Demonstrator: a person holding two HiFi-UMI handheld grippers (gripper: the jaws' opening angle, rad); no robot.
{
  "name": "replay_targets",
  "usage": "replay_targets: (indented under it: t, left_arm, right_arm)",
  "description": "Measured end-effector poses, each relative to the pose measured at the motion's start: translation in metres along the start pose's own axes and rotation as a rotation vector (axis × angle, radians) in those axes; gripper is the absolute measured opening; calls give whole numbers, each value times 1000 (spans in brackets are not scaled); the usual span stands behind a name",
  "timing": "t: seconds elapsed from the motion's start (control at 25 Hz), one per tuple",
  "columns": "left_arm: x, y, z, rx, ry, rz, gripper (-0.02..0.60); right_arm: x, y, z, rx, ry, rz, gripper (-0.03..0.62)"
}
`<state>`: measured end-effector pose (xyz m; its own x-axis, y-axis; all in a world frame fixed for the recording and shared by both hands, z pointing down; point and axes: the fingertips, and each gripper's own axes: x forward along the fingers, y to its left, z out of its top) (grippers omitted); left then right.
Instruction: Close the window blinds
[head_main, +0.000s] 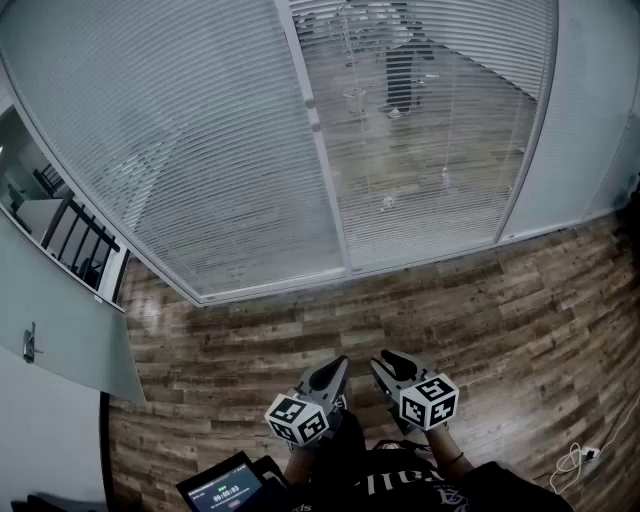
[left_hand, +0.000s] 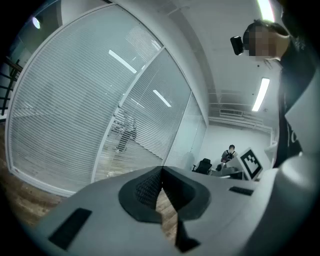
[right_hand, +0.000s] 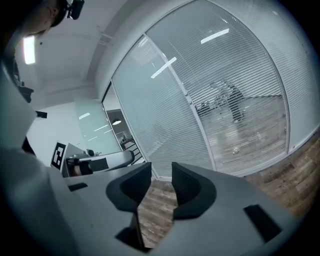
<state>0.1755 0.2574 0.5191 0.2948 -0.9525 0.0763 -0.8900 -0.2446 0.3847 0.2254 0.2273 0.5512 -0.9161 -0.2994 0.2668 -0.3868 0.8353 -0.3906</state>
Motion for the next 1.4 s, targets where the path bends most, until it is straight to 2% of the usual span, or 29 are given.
replay_targets:
  t: [0.4, 0.6, 1.08, 1.24, 1.4]
  left_arm:
    - [28, 159, 99, 49, -10, -56, 5]
    - [45, 223, 132, 64, -24, -85, 5]
    - [94, 307, 137, -33, 7, -93, 5]
    - [129, 336, 151, -31, 3, -66, 5]
    - [182, 357, 178, -14, -29, -38, 5]
  right_arm:
    - [176, 12, 78, -2, -60, -25, 137]
    - [234, 1, 106, -9, -90, -79, 137]
    - [303, -56, 138, 15, -47, -175, 137]
    - [335, -96, 164, 15, -50, -178, 137]
    - [367, -143, 209, -5, -72, -154, 137]
